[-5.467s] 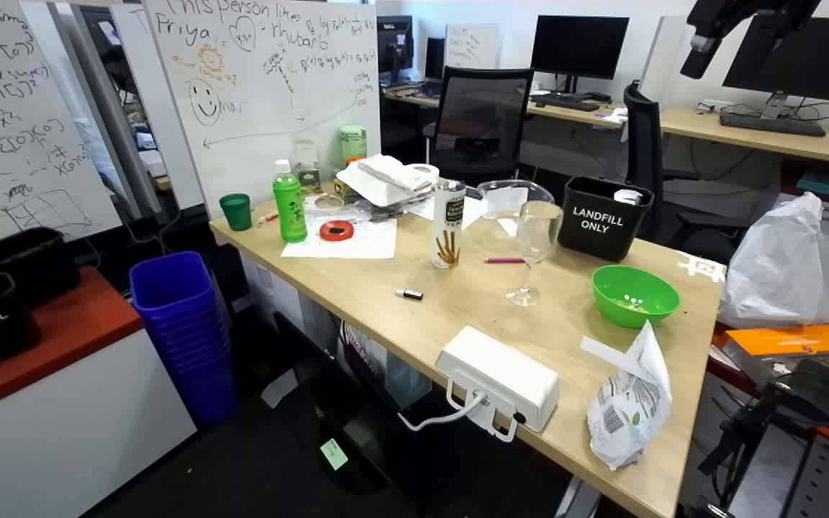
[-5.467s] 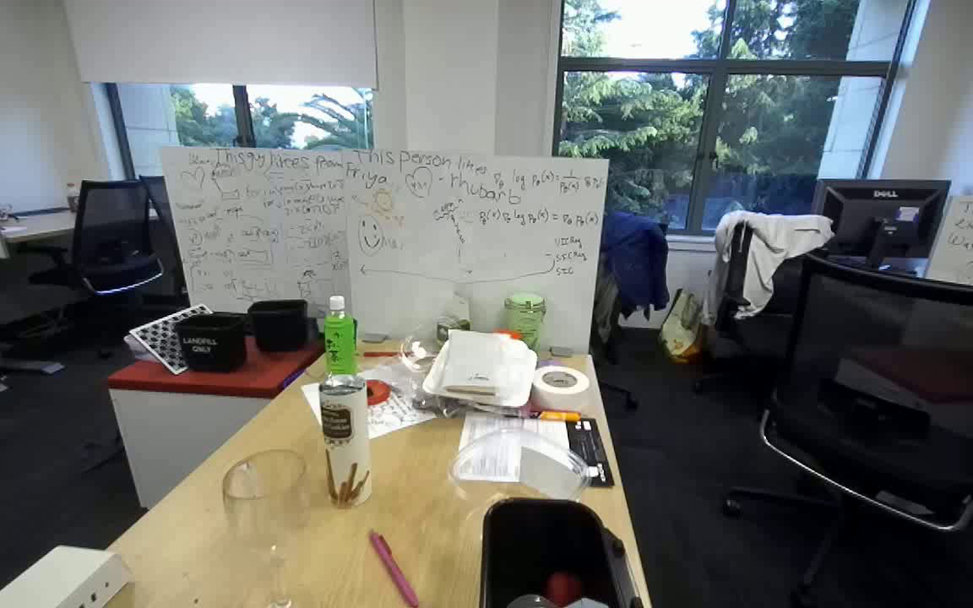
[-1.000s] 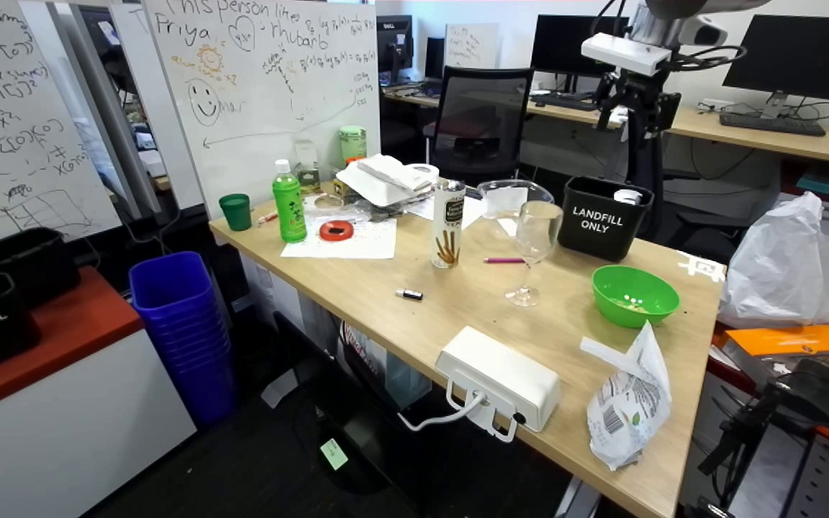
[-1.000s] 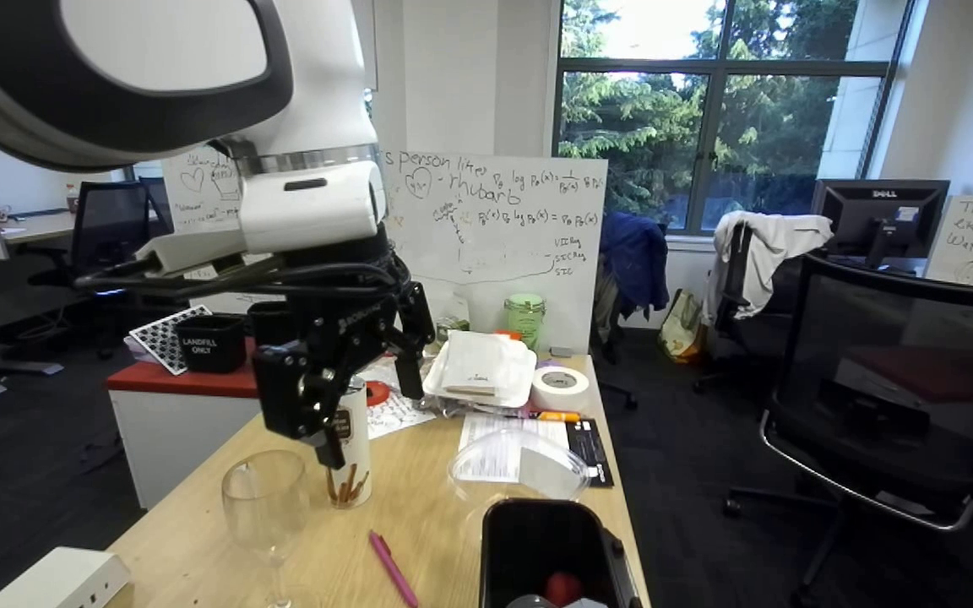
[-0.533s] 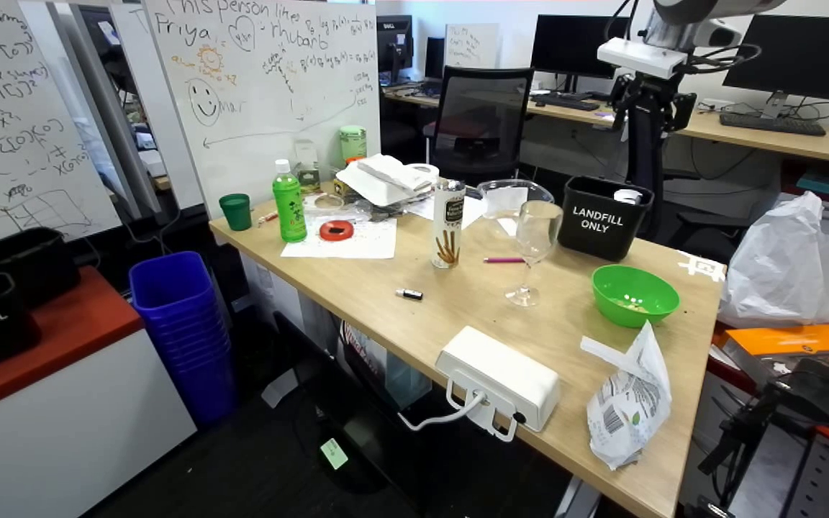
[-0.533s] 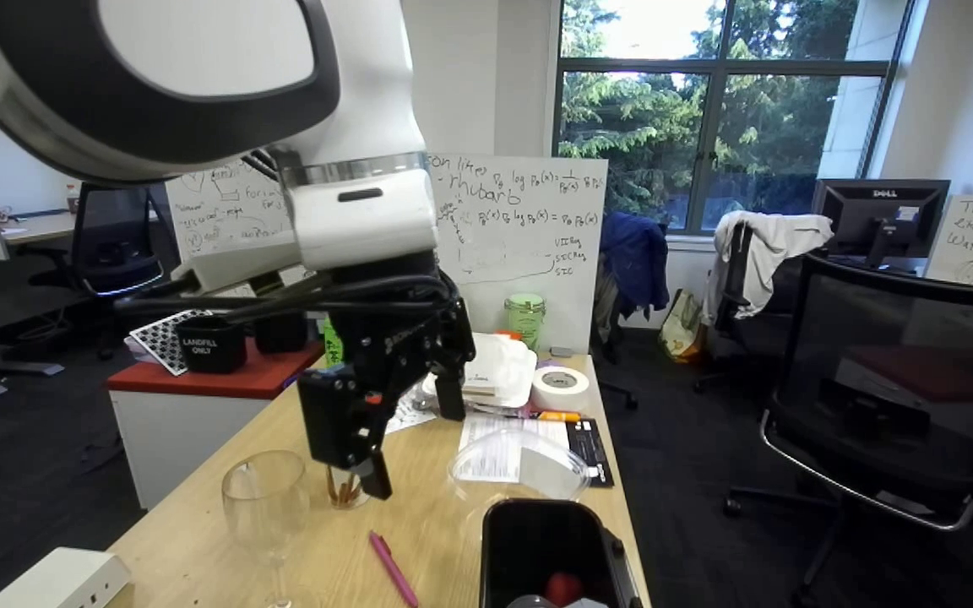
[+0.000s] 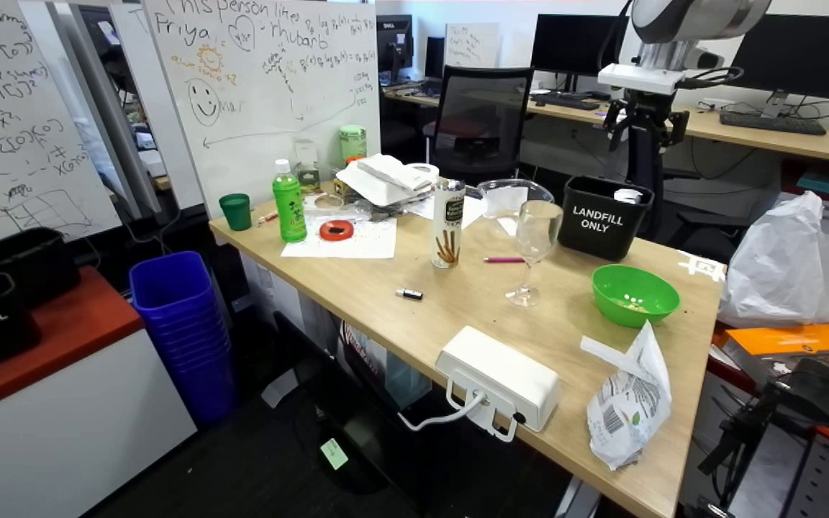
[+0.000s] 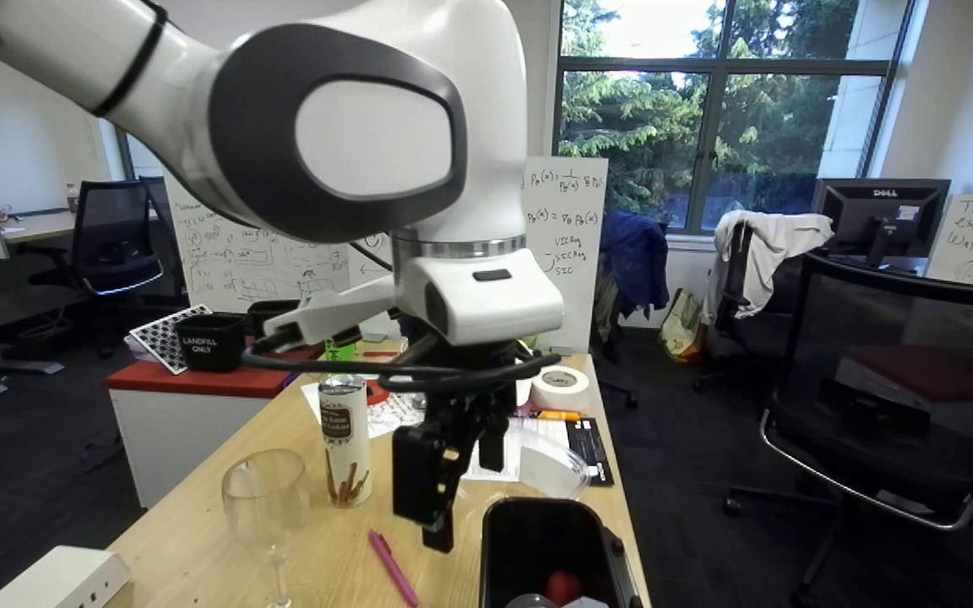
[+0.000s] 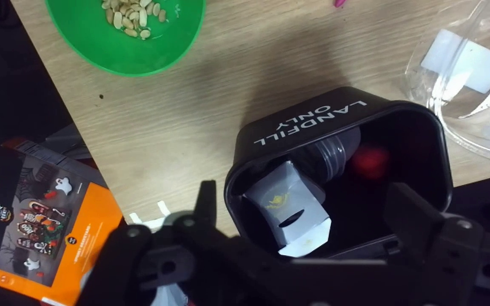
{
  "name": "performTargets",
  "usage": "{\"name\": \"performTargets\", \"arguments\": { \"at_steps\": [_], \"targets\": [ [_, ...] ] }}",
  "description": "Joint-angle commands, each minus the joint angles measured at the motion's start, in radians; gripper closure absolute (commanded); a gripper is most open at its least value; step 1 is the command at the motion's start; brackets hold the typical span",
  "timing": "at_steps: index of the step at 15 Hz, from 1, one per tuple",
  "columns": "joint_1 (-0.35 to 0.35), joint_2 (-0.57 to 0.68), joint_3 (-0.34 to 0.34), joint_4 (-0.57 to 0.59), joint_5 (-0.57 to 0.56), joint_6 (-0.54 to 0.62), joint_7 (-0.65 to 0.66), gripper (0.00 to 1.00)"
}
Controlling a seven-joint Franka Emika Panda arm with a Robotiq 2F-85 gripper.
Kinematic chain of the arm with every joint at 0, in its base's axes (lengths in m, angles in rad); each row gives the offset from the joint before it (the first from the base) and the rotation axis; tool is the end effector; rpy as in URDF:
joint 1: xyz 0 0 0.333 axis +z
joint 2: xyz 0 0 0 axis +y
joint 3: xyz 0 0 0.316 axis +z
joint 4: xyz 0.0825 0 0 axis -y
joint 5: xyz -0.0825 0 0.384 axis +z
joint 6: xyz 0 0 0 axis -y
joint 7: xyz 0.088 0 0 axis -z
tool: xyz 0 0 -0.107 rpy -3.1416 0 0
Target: Take the box out of the landfill bin and put it on the table
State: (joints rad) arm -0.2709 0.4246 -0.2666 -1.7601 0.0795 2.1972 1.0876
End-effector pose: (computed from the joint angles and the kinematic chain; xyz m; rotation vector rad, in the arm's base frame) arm 0.5727 -0.3204 0.3358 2.1121 -2.2788 0.0613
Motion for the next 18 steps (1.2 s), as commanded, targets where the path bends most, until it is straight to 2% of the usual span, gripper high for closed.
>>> {"name": "performTargets", "arguments": {
  "at_steps": [1,3,4,7,14,18],
  "targets": [
    [-0.022,0.125,-0.014,0.159,0.043,-0.073,0.003,0.00],
    [-0.018,0.191,-0.039,0.231,0.020,-0.092,0.056,0.00],
    [-0.011,0.134,-0.033,0.143,0.019,-0.027,0.022,0.00],
    [-0.015,0.189,-0.041,0.209,0.017,-0.053,0.044,0.00],
    [-0.014,0.189,-0.041,0.217,0.017,-0.063,0.047,0.00],
    [-0.013,0.210,-0.034,0.229,0.031,-0.009,0.069,0.00]
  ]
}}
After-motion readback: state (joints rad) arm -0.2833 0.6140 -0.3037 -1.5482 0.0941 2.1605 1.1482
